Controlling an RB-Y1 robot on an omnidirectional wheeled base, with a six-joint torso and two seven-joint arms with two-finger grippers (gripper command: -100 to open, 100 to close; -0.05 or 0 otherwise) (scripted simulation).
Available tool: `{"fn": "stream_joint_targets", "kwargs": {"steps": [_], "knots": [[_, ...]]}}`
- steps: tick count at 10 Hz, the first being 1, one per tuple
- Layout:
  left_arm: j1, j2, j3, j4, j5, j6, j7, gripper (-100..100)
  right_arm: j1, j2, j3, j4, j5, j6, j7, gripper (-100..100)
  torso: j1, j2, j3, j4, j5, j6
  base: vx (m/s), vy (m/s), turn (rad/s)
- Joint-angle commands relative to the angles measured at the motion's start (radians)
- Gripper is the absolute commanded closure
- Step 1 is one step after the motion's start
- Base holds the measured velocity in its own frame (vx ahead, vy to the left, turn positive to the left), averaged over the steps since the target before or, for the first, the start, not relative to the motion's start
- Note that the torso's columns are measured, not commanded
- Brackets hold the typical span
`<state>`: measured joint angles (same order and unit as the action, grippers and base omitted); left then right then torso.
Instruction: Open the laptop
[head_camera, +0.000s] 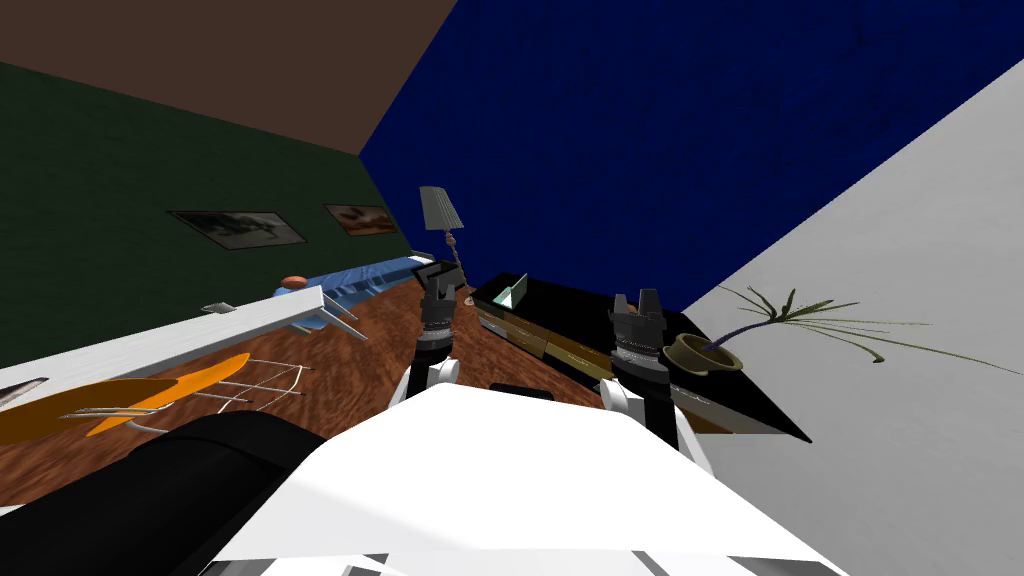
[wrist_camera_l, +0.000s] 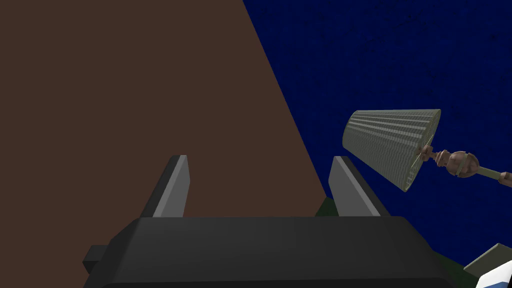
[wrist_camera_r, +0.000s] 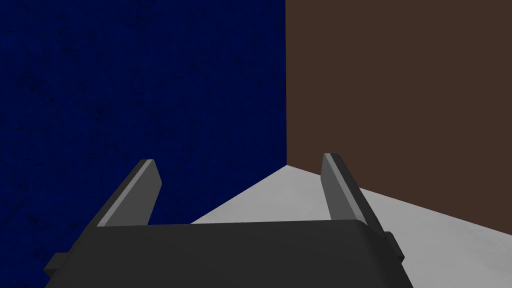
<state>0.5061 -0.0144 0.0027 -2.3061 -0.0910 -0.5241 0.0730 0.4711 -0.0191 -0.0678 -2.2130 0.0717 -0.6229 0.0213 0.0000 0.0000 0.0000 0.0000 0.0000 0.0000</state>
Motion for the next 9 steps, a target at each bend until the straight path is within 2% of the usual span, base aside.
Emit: {"fn": "stream_joint_targets", "kwargs": {"steps": [1, 9], "knots": [[0.0, 0.0, 0.0, 0.0, 0.0, 0.0, 0.0, 0, 0.0, 0.0, 0.0, 0.0, 0.0, 0.0, 0.0, 0, 0.0, 0.04, -0.082, 0.041, 0.0, 0.0, 0.0, 0.0, 0.0], [0.0, 0.0, 0.0, 0.0, 0.0, 0.0, 0.0, 0, 0.0, 0.0, 0.0, 0.0, 0.0, 0.0, 0.0, 0, 0.0, 0.618, -1.234, 0.617, 0.0, 0.0, 0.0, 0.0, 0.0]]}}
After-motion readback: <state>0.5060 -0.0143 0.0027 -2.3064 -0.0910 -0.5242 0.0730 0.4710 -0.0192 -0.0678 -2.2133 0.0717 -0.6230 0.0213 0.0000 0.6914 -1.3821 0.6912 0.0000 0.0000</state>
